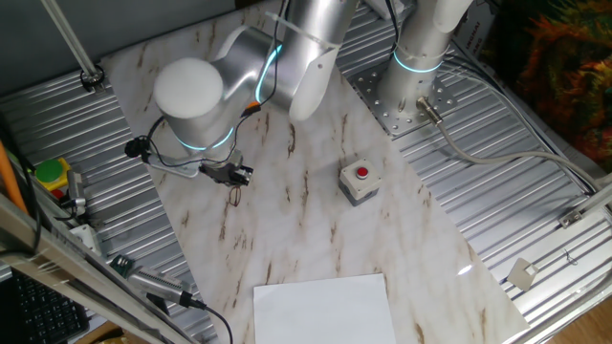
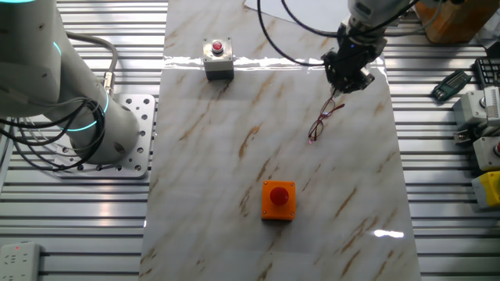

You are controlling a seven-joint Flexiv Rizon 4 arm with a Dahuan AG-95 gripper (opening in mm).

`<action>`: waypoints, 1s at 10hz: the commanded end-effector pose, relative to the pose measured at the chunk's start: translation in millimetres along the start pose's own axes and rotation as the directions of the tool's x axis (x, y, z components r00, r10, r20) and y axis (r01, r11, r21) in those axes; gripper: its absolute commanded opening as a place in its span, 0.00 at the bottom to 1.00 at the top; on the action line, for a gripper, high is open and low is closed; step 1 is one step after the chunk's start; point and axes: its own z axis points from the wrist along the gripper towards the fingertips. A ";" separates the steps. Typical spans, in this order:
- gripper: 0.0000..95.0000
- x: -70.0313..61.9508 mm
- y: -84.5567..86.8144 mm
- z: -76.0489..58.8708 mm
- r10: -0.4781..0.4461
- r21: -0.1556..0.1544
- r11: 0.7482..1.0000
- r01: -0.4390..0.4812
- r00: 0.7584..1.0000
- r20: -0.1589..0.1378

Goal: Unfold the leg of the glasses (with one hand)

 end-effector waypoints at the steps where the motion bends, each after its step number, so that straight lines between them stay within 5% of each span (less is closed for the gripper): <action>1: 0.00 0.0 0.5 0.9 -0.005 0.003 1.000 0.005 1.000 -0.013; 4: 0.00 1.6 1.0 5.7 -0.026 0.014 1.000 0.026 0.999 -0.021; 5: 0.20 1.7 1.0 6.8 -0.033 0.016 0.999 0.033 0.999 -0.024; 10: 0.20 4.4 0.9 12.2 -0.055 0.030 0.998 0.056 0.997 -0.047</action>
